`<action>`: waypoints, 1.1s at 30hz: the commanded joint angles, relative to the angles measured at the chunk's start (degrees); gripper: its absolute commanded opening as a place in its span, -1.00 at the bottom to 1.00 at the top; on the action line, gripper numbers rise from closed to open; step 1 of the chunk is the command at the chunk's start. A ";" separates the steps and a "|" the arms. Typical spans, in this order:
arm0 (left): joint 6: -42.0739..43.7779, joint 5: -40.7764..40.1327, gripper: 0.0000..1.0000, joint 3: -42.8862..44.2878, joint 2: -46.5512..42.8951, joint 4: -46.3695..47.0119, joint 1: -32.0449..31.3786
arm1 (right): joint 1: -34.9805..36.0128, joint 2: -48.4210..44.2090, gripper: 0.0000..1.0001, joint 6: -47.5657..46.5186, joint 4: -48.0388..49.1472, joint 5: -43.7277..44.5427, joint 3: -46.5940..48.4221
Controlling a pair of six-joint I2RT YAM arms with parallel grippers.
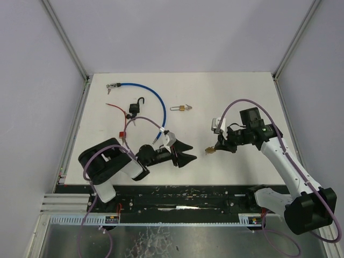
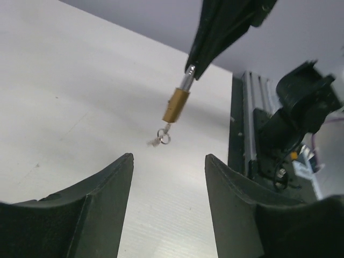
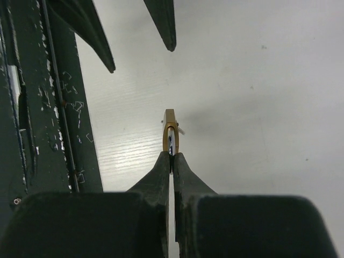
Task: Lock with the key
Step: Lock the lock.
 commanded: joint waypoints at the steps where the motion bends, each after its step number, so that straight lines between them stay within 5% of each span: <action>1: -12.50 5.89 0.09 -0.41 -4.66 3.53 4.00 | -0.25 -0.07 -1.00 1.29 -6.33 -6.23 10.16; 6: -12.94 4.55 0.08 -1.53 -12.89 -3.93 4.51 | -0.25 4.75 -1.00 0.76 -15.85 -11.24 21.31; 12: -7.78 -2.01 0.09 -1.34 -23.75 -23.15 3.39 | -3.98 2.23 -1.00 2.77 -6.92 -16.15 10.72; 24: -7.27 -3.19 0.10 -0.06 -19.99 -17.21 -1.11 | -5.04 2.99 -1.00 1.16 -8.03 -18.90 9.05; 33: -4.59 -12.34 0.05 4.11 -14.68 -20.95 -6.23 | -5.14 2.72 -1.00 0.68 -8.36 -19.49 8.54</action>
